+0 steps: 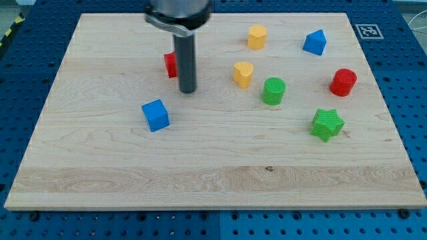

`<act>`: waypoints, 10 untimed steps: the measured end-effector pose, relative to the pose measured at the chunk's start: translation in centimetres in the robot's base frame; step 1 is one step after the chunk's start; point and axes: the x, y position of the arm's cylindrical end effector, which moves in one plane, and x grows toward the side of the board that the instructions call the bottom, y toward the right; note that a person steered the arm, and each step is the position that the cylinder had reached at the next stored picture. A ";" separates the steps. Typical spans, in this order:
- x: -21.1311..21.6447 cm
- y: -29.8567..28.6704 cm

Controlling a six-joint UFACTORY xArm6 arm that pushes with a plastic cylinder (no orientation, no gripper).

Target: Slide red star to the blue cube

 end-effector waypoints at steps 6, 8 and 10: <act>-11.0 -4.7; -2.1 4.0; -2.8 3.7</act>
